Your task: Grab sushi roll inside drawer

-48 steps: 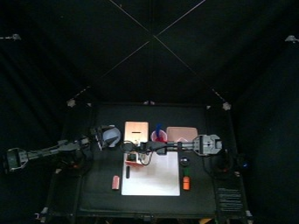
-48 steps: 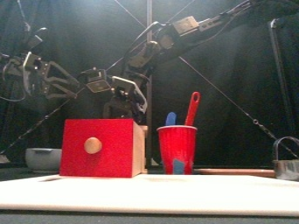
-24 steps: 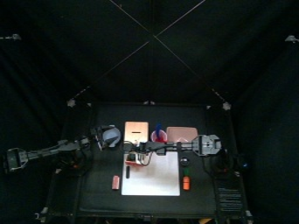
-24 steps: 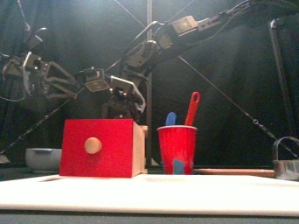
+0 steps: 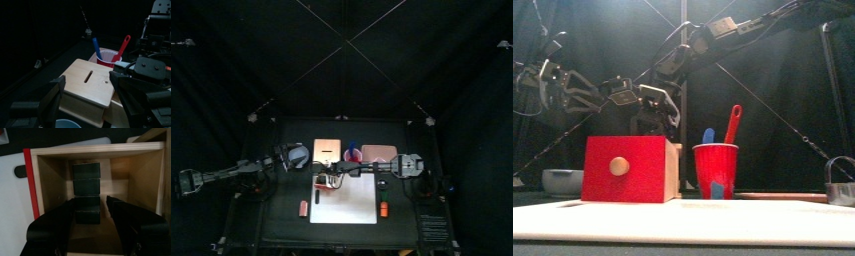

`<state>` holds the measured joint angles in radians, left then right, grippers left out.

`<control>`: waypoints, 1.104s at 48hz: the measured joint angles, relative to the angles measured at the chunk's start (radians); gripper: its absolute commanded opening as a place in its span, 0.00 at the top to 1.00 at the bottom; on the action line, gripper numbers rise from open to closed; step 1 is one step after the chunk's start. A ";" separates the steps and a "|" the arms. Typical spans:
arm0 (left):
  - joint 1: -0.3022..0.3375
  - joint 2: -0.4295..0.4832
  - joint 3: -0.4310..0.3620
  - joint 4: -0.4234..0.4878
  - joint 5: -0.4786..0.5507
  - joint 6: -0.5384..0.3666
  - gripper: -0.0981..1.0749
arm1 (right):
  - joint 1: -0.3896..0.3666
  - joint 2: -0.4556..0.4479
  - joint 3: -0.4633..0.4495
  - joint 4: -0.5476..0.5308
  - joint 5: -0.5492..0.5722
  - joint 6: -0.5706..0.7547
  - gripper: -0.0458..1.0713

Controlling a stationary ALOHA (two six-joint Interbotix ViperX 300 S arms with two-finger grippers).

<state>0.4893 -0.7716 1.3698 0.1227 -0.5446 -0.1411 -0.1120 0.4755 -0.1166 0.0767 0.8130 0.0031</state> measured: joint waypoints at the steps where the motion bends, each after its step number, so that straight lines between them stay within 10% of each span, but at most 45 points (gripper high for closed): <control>1: 0.000 0.000 0.000 0.000 0.002 0.000 0.06 | 0.002 -0.002 0.000 0.000 0.002 0.000 0.19; 31: 0.002 0.000 0.000 0.000 0.002 0.002 0.06 | 0.000 0.032 -0.005 -0.035 0.009 0.003 0.20; 53: 0.002 0.000 0.000 0.000 0.002 0.000 0.06 | 0.000 0.032 -0.008 -0.043 0.009 0.003 0.43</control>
<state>0.4909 -0.7716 1.3698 0.1227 -0.5430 -0.1411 -0.1120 0.5077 -0.1243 0.0337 0.8222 0.0061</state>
